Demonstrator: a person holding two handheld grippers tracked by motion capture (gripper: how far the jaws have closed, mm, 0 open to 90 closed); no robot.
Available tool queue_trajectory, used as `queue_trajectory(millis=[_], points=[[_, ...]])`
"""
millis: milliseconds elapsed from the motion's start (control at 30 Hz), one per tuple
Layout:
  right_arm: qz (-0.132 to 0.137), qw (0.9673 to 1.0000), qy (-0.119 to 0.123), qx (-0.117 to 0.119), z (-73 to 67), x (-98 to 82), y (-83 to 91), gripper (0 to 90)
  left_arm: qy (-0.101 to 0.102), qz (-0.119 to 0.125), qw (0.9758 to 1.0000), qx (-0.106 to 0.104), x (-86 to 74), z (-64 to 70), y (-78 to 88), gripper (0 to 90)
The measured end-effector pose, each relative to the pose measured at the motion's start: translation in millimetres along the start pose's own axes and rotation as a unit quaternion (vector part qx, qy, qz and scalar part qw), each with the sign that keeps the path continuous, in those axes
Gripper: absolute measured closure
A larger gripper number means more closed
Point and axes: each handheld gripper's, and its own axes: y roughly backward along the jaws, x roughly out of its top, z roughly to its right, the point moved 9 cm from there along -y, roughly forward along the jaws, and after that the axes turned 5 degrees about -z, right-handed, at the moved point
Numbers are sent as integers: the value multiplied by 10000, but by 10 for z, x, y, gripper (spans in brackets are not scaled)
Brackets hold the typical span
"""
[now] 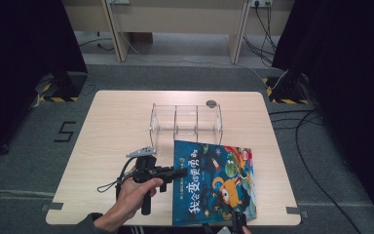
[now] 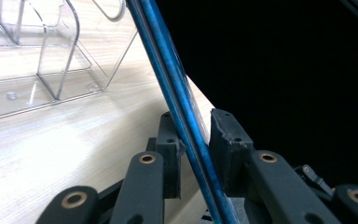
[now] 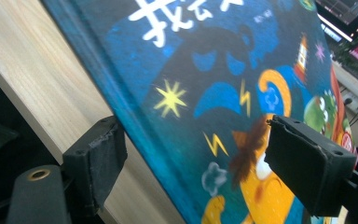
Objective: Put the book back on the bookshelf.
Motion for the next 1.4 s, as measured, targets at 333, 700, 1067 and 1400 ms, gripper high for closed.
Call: queue_trajectory(millis=[333,700,1067,1400], points=[[-17,9996,252,-154,-12,4,25,429,-102,-19,9999,13,-10,93,-97,703],[203,9976,590,-311,4,24,184,667,337,-182,9992,58,-87,-29,-150,592],[338,9942,843,-573,82,43,291,752,559,-177,9977,-343,-58,57,-155,511],[610,9949,184,-780,385,-1,506,792,524,395,9926,-1019,146,307,12,397]])
